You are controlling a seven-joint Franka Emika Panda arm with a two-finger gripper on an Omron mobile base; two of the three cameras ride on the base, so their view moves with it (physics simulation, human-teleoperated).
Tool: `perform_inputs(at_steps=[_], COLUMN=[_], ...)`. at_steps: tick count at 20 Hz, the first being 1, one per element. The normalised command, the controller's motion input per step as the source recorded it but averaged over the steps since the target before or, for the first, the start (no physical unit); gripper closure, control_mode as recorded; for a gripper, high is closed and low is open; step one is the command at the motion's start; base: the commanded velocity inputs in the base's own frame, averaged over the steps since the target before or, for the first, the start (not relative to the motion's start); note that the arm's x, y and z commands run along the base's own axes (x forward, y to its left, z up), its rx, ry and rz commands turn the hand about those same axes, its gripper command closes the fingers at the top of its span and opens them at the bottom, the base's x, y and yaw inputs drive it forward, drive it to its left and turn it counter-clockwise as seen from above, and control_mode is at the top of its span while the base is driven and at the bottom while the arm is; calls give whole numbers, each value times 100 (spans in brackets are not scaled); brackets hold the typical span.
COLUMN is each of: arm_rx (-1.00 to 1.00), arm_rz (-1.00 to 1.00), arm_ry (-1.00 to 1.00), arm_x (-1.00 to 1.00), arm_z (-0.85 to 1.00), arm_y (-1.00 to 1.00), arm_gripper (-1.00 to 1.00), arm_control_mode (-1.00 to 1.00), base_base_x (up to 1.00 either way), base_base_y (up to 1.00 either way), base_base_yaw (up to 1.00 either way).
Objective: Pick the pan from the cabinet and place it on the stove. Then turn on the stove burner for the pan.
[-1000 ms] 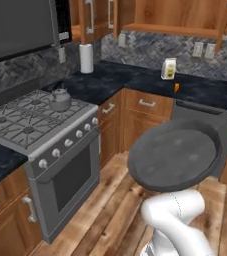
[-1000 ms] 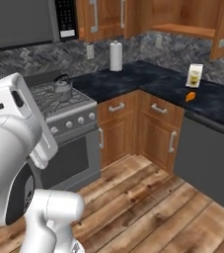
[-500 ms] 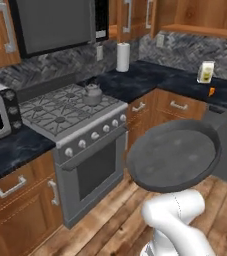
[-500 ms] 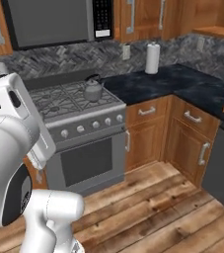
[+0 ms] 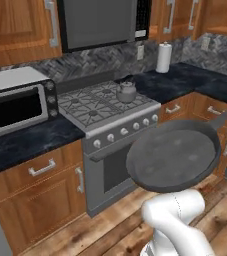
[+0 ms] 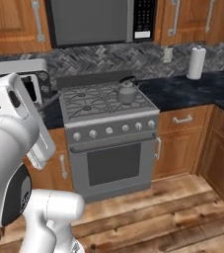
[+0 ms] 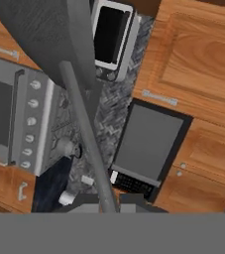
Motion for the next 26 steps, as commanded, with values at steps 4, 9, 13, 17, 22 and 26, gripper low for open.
perform_inputs(at_steps=[4, 9, 13, 17, 22, 26], arm_rx=[0, 0, 0, 0, 0, 0], arm_rz=[0, 0, 0, 0, 0, 0], arm_ry=[0, 0, 0, 0, 0, 0], arm_x=[0, 0, 0, 0, 0, 0], arm_z=[0, 0, 0, 0, 0, 0], arm_y=[0, 0, 0, 0, 0, 0], arm_gripper=[100, 100, 100, 100, 100, 100], arm_control_mode=[100, 100, 100, 100, 100, 100], base_base_x=[24, 47, 64, 63, 41, 43], base_base_y=[3, 0, 0, 0, 0, -6], base_base_yaw=[38, 37, 34, 34, 31, 28])
